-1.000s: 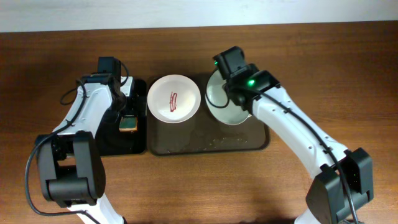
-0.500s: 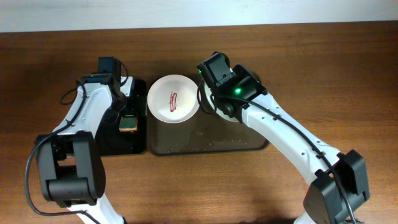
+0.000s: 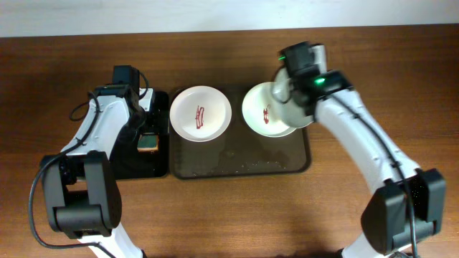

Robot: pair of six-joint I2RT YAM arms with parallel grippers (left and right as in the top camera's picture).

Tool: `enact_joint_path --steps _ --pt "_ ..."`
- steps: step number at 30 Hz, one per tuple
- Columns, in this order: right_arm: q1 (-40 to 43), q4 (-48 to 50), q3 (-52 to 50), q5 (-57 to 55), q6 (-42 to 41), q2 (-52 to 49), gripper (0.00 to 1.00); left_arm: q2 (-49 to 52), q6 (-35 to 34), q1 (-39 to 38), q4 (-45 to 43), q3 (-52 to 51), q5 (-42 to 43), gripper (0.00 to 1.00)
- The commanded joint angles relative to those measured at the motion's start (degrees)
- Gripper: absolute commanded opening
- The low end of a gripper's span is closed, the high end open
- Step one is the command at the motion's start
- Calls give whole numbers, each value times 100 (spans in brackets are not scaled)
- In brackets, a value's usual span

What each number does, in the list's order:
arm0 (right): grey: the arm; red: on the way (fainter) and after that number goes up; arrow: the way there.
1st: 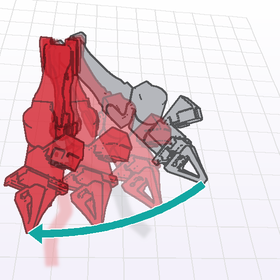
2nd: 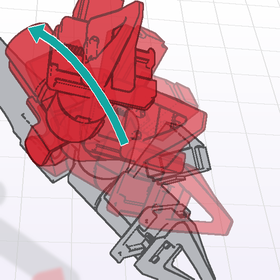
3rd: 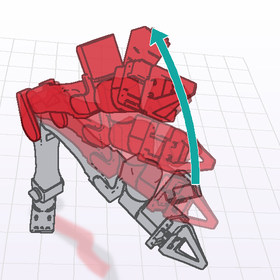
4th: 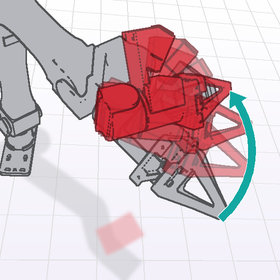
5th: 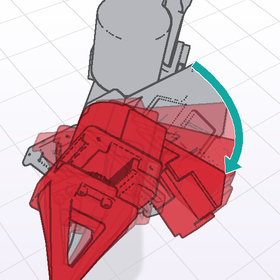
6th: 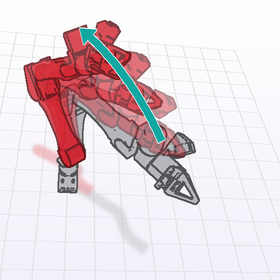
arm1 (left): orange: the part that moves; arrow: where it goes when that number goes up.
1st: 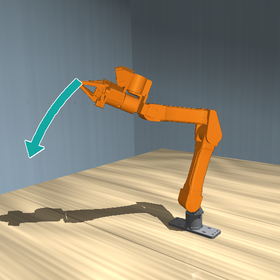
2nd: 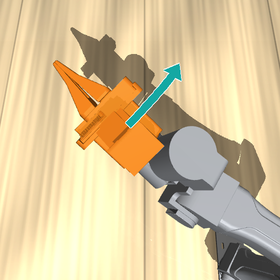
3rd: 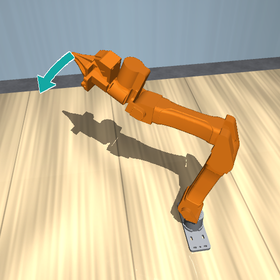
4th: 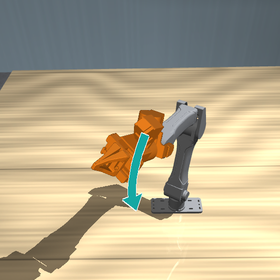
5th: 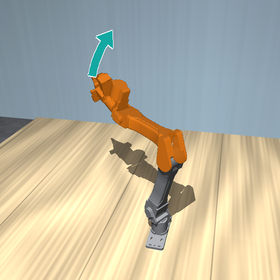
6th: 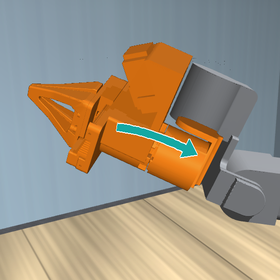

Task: Clean dirty plates on tray and stack at the side
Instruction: 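Carry the plate right and set it on the table, releasing it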

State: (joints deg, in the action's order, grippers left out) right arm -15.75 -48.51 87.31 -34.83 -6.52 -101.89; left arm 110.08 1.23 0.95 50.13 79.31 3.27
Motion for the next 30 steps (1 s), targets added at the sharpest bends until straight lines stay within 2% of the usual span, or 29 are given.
enact_joint_path --steps 1,7,14,18,30 --pt "1193 -153 153 1797 -938 155 4 -105 -63 35 11 72 107 99" --pt "3195 -249 151 3803 -1073 122 4 -105 -63 35 11 72 107 100" --pt "4597 -531 138 4026 -1069 22 4 -105 -63 35 11 72 107 99" --pt "4809 -549 136 4026 -1025 -48 4 -105 -63 33 11 72 107 99" --pt "4575 -809 109 4065 -592 -815 4 -105 -63 33 11 72 107 99"
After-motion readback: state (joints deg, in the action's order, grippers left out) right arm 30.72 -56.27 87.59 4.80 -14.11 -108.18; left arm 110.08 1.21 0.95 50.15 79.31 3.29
